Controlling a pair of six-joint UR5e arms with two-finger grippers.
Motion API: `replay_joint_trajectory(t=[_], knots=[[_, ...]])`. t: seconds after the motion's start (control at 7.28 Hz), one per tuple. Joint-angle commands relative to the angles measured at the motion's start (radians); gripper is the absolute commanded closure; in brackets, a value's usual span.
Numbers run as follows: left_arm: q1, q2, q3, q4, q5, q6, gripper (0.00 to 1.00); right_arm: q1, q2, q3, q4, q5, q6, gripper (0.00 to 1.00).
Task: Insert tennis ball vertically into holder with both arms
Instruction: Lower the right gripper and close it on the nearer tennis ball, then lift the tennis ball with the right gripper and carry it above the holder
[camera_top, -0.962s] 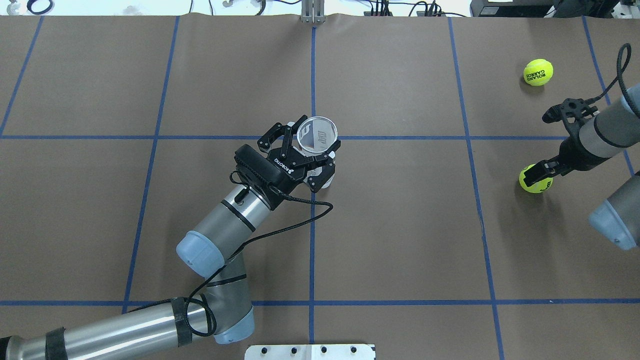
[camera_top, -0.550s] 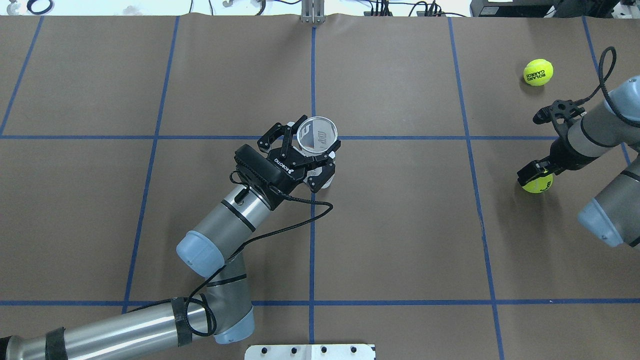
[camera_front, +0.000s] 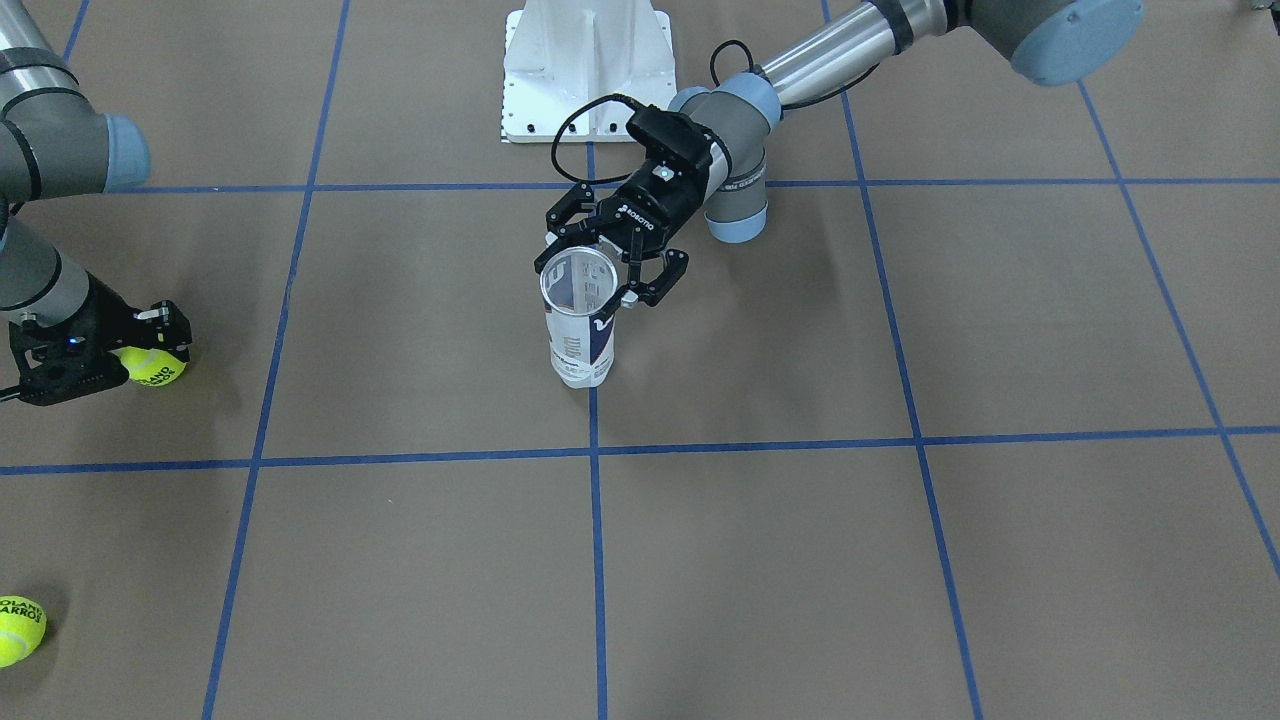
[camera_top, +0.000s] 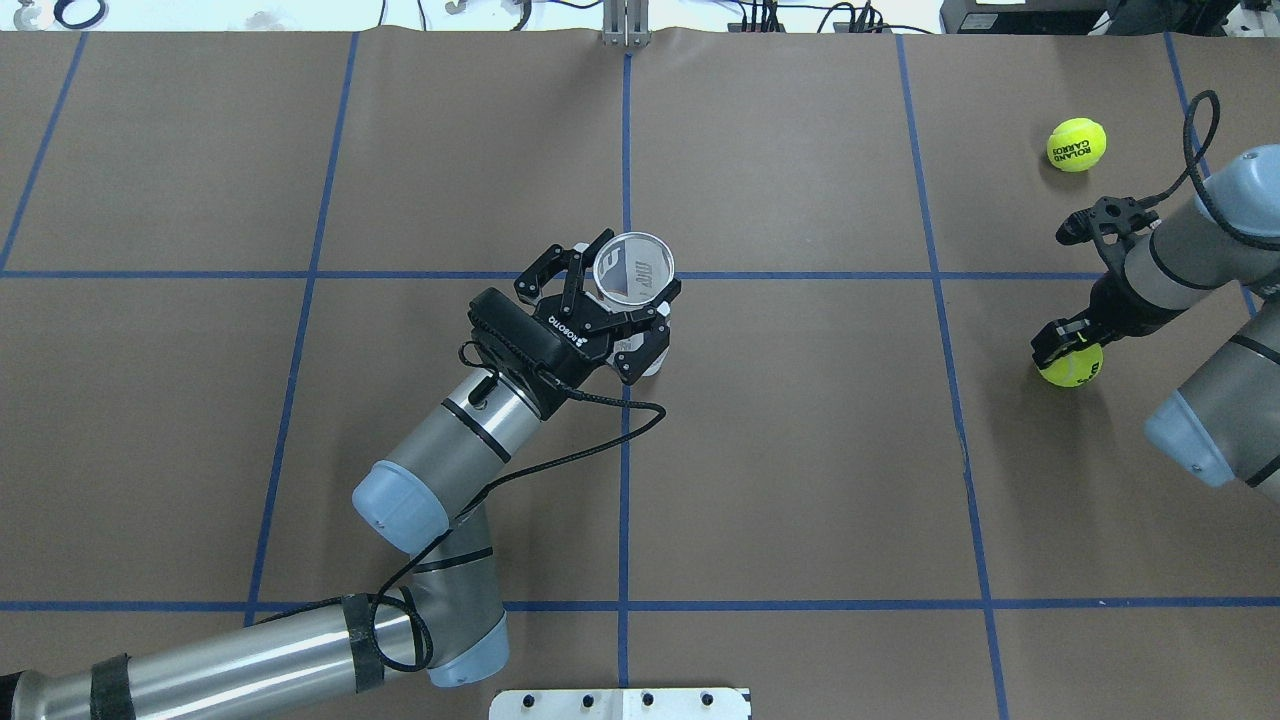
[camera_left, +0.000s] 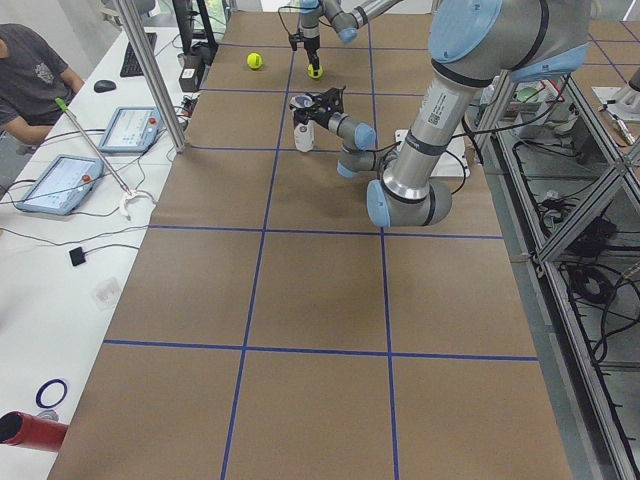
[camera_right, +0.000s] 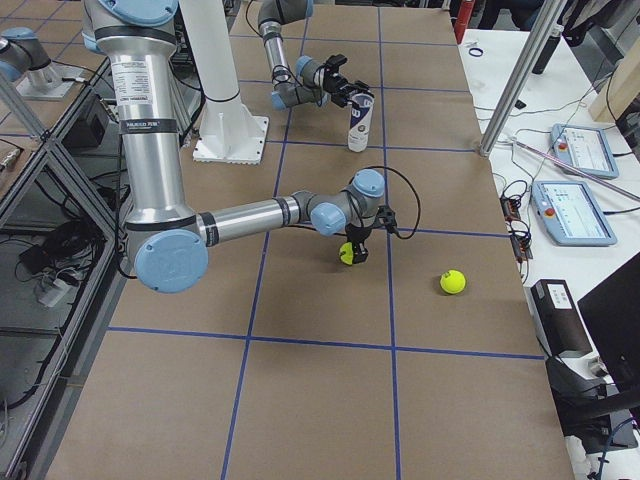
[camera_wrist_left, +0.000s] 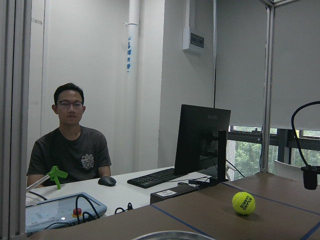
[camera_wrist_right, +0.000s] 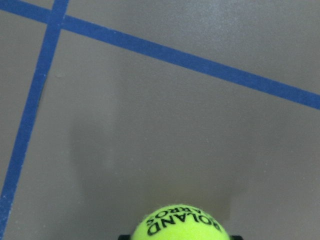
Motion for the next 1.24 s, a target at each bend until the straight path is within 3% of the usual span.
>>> replay_joint_trajectory(t=[0.0, 0.41, 1.1], knots=[[0.001, 0.001, 0.000, 0.000, 0.000, -0.001, 0.15, 0.032, 0.026, 0.064, -0.039, 0.045, 0.059, 1.00], [0.003, 0.003, 0.000, 0.000, 0.000, -0.002, 0.11, 0.068, 0.249, 0.180, -0.390, 0.080, 0.097, 1.00], [0.003, 0.004, 0.000, 0.000, 0.000, -0.002, 0.10, 0.039, 0.481, 0.207, -0.415, 0.171, 0.514, 1.00]])
